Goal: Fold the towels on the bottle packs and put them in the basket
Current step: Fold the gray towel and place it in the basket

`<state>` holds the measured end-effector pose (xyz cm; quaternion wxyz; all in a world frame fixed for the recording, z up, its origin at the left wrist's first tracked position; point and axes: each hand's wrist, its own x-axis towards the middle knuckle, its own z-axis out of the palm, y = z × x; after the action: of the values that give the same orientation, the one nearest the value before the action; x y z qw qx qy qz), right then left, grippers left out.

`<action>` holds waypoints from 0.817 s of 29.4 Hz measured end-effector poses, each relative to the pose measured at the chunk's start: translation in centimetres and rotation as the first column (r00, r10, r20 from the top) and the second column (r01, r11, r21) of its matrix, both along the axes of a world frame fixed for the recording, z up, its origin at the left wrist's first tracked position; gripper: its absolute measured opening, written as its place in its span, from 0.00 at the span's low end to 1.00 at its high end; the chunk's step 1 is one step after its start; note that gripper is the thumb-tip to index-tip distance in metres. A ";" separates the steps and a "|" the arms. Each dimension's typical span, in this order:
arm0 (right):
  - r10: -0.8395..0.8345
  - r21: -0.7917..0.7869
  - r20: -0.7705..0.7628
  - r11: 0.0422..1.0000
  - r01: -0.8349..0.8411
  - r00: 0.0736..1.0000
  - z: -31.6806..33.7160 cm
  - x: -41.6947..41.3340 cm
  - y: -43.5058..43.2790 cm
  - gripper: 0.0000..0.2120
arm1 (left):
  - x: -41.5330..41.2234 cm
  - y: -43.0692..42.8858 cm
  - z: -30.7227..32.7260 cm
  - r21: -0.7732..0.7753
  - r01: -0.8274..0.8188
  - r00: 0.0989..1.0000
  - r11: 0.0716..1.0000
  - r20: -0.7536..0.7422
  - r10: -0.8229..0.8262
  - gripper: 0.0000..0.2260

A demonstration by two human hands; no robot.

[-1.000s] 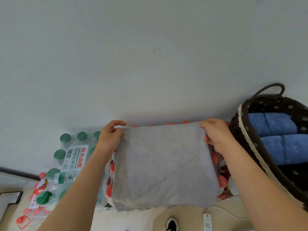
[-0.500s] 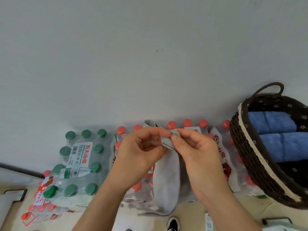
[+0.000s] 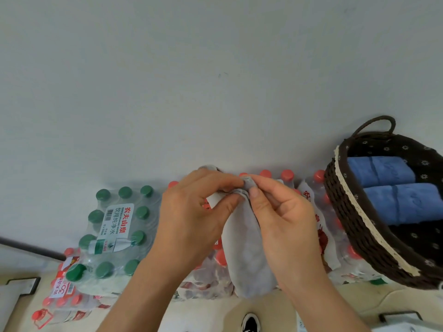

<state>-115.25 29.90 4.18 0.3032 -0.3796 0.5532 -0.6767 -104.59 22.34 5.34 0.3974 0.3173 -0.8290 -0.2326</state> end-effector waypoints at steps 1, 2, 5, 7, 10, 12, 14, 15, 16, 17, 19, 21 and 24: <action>0.003 -0.008 -0.012 1.000 -0.003 1.000 0.1 0.0 0.1 0.15 | 0.0 0.1 0.3 0.018 -0.008 1.000 1.000 -0.012 0.009 0.08; 0.005 -0.016 -0.021 1.000 -0.005 1.000 0.1 0.0 0.2 0.16 | -0.1 0.2 0.6 0.027 -0.011 1.000 1.000 -0.023 0.012 0.08; -0.009 -0.036 -0.055 0.999 0.007 0.998 0.4 0.1 0.5 0.16 | -0.1 0.4 1.2 0.029 -0.004 0.999 1.000 -0.037 0.005 0.08; -0.021 -0.044 -0.079 0.999 0.018 0.997 0.5 0.1 0.6 0.17 | -0.2 0.4 1.4 0.018 -0.017 1.000 1.000 -0.024 0.017 0.06; -0.018 -0.071 -0.079 0.997 0.012 0.997 0.7 0.1 0.9 0.18 | -0.3 0.5 1.5 0.029 -0.035 0.999 0.999 -0.022 0.035 0.05; 0.021 -0.099 -0.033 0.995 -0.024 0.999 0.9 0.3 1.1 0.18 | -0.3 0.6 1.6 0.028 -0.035 0.999 0.999 -0.019 0.035 0.06; 0.064 -0.115 -0.002 0.991 -0.064 0.998 1.1 0.3 1.2 0.14 | -0.2 0.7 1.7 0.021 -0.035 0.999 0.999 -0.004 0.035 0.06; 0.067 -0.115 -0.006 0.991 -0.067 0.998 1.1 0.3 1.2 0.13 | -0.2 0.7 1.8 0.017 -0.037 0.999 0.999 0.005 0.037 0.05; 0.061 -0.112 -0.012 0.992 -0.062 0.998 1.1 0.2 1.2 0.13 | -0.3 0.7 1.9 0.011 -0.041 0.999 0.999 0.012 0.041 0.05; 0.052 -0.109 -0.018 0.993 -0.053 0.999 1.1 0.1 1.2 0.14 | -0.3 0.7 2.0 0.007 -0.045 0.999 0.999 0.015 0.045 0.04; 0.028 -0.106 -0.047 0.994 -0.033 0.998 1.1 -0.2 1.2 0.15 | -0.3 0.7 1.9 -0.005 -0.040 0.999 0.999 0.027 0.040 0.05; -0.012 -0.093 -0.112 0.996 0.002 0.994 0.9 -0.3 1.2 0.15 | -0.2 0.5 1.8 -0.027 -0.017 0.998 1.000 0.063 0.018 0.09; -0.155 -0.059 -0.261 0.988 0.144 0.953 0.3 -1.2 1.3 0.09 | 0.5 -0.5 1.1 -0.132 0.023 0.969 0.991 0.248 0.011 0.15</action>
<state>-116.45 31.18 4.52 0.1670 -0.4294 0.6024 -0.6519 -104.06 21.85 6.48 0.3101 0.3139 -0.8871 -0.1359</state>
